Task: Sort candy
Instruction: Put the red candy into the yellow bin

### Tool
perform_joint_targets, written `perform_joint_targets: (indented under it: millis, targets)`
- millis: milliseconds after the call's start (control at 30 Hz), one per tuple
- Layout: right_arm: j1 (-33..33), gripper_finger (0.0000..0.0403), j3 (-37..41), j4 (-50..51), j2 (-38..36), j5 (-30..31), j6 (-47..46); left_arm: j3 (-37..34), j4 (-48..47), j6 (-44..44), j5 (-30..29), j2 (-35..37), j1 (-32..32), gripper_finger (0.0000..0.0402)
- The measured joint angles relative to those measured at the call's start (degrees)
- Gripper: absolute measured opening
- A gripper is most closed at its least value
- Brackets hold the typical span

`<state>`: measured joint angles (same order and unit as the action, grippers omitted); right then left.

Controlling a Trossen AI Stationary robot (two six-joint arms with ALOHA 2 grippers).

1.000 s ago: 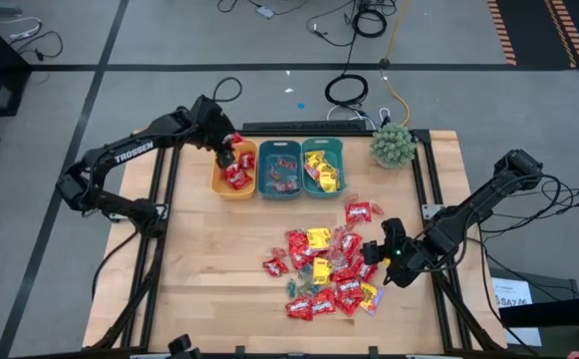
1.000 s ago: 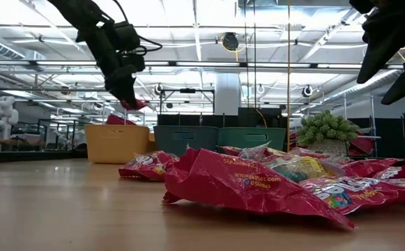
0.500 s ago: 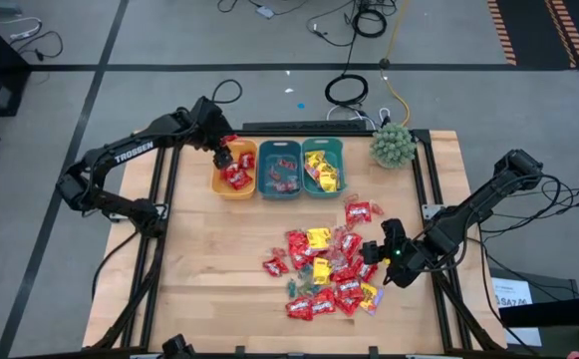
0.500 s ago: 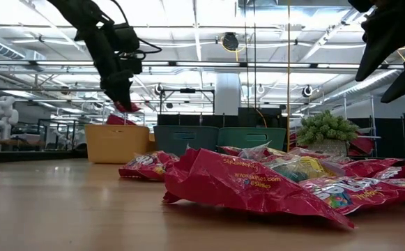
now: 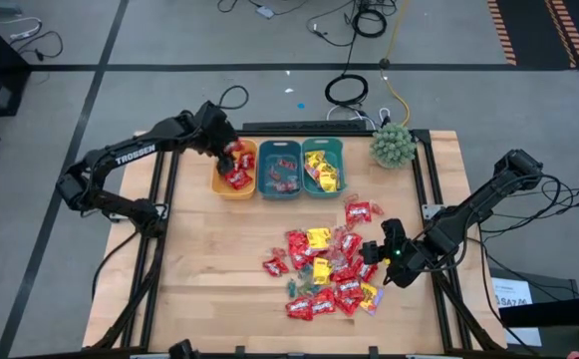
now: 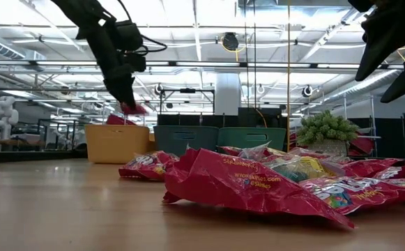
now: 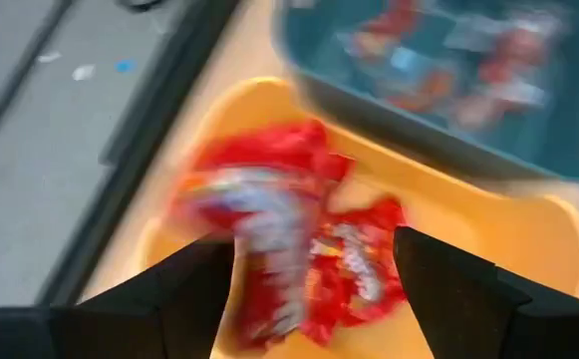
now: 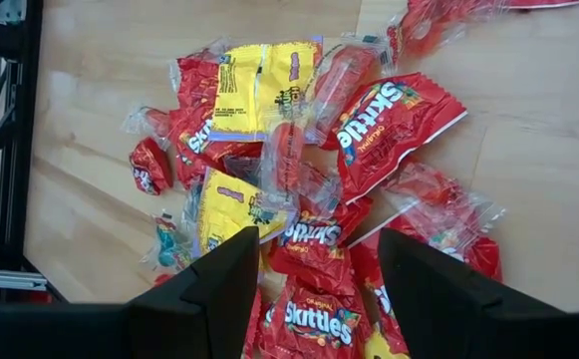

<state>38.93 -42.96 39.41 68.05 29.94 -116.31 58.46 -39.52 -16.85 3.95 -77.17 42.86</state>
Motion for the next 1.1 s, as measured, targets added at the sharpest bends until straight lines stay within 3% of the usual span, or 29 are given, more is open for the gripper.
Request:
perform_joint_targets:
  millis: [100, 133, 233, 267, 300, 367, 433, 667, 833, 1100]
  targets:
    - [0.0, 0.0199, 0.0, -0.1, 0.0, 0.0, 0.0, 0.0, 3.1, 8.0, -9.4, 0.0, -0.1, 0.0283]
    - [0.0, 0.0199, 0.0, -0.3, 0.0, 0.0, 0.0, 0.0, 3.1, 8.8, -9.1, 0.0, -0.1, 0.0283]
    - [0.0, 0.0199, 0.0, -0.4, 0.0, 0.0, 0.0, 0.0, -0.8, 0.9, 6.6, 0.0, -0.3, 0.0283]
    - [0.0, 0.0199, 0.0, -0.4, 0.0, 0.0, 0.0, 0.0, -1.8, -0.2, 8.6, 0.0, -0.7, 0.0283]
    - [0.0, 0.0199, 0.0, -0.4, 0.0, 0.0, 0.0, 0.0, -1.4, 0.9, 6.5, -0.1, -0.9, 0.0283]
    - [0.0, 0.0199, 0.0, -0.4, 0.0, 0.0, 0.0, 0.0, -0.1, 5.2, -3.4, -0.5, -0.9, 0.0283]
    - [0.0, 0.0199, 0.0, -0.3, 0.0, 0.0, 0.0, 0.0, 0.4, 6.8, -7.3, -0.5, -0.6, 0.0283]
    - [0.0, 0.0199, 0.0, 1.0, 0.0, 0.0, 3.3, 0.0, -1.5, 7.5, -1.4, -0.3, -3.5, 0.0283]
    - [0.0, 0.0199, 0.0, 1.9, 0.0, -0.1, 4.6, 0.0, -3.6, 9.0, -1.3, -0.3, -11.2, 0.0283]
    - [0.1, 0.0199, 0.0, 2.1, 0.0, -2.6, 16.5, 0.0, -2.7, 21.0, -11.2, -0.3, -33.9, 0.0283]
